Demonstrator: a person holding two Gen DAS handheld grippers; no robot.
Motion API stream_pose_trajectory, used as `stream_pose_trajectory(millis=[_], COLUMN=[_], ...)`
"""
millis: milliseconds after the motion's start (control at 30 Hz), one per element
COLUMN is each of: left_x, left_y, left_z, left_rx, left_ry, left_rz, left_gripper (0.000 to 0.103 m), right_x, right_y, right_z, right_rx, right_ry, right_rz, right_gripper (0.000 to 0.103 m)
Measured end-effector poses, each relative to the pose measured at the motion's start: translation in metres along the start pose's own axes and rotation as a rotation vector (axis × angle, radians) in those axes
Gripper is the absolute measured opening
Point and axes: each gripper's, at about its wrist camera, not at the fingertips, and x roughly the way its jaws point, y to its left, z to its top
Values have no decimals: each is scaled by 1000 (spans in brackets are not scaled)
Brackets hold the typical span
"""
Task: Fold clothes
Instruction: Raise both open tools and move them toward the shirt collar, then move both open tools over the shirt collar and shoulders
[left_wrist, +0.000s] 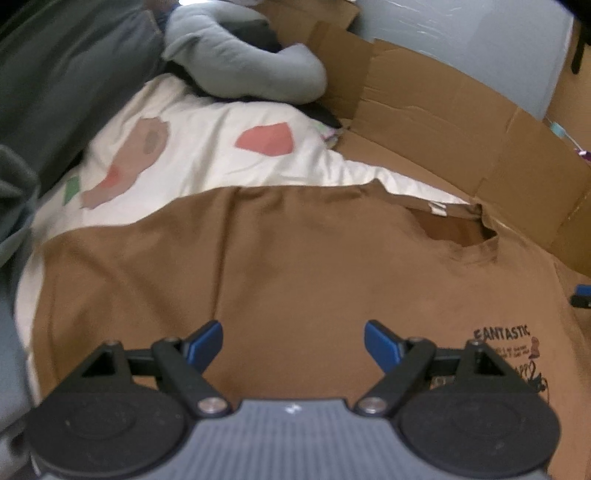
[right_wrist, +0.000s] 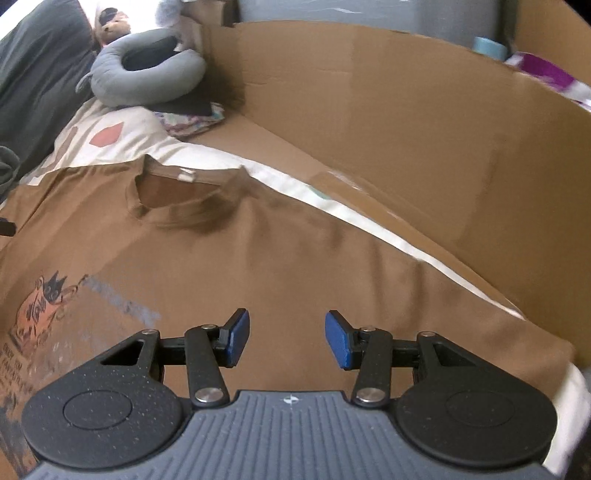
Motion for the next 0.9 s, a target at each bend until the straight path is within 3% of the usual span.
stream_pose_trajectory(millis=[67,200,633,900], left_x=[6,18,66,77], left_y=[-2,-14,-67,-100], left_z=[5,11,21,24], left_rx=[-33,10,88,140], left_ry=[-10,-2,9,4], left_rz=[-9,-9,-87,-141], left_gripper=[86,86,86,86], right_x=[15,42,92,115], right_y=[9,21,40,57], right_z=[8,17,42,64], right_rx=[-18,-15,-13,-49], right_ry=[-10,-10,-2,-5], right_rz=[18,43,68,77], right_gripper=[43,34,32,12])
